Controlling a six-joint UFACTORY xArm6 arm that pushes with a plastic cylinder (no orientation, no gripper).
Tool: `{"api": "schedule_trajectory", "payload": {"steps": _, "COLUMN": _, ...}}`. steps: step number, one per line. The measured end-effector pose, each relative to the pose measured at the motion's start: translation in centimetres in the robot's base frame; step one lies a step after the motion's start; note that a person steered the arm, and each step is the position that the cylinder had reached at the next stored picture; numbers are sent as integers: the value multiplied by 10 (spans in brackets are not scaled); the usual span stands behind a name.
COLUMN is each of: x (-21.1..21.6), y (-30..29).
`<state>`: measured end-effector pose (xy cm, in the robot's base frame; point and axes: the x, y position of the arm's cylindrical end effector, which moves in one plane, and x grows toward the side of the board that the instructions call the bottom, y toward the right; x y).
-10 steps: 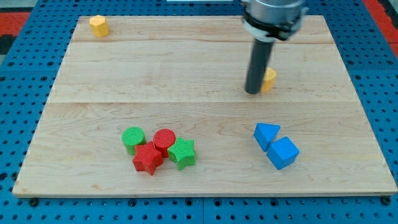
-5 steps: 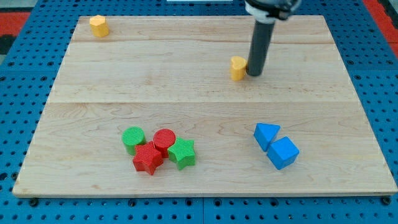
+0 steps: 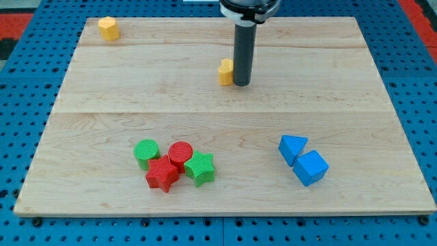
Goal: Push the yellow heart towards the top middle of the board
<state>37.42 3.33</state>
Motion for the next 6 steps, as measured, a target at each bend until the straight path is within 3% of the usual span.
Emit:
{"api": "schedule_trajectory", "payload": {"steps": 1, "x": 3, "y": -5}}
{"api": "schedule_trajectory", "payload": {"steps": 2, "x": -30, "y": -59}}
{"api": "schedule_trajectory", "payload": {"steps": 4, "x": -84, "y": -75}}
{"api": "schedule_trajectory", "payload": {"steps": 5, "x": -75, "y": -113}}
{"api": "schedule_trajectory", "payload": {"steps": 6, "x": -112, "y": -101}}
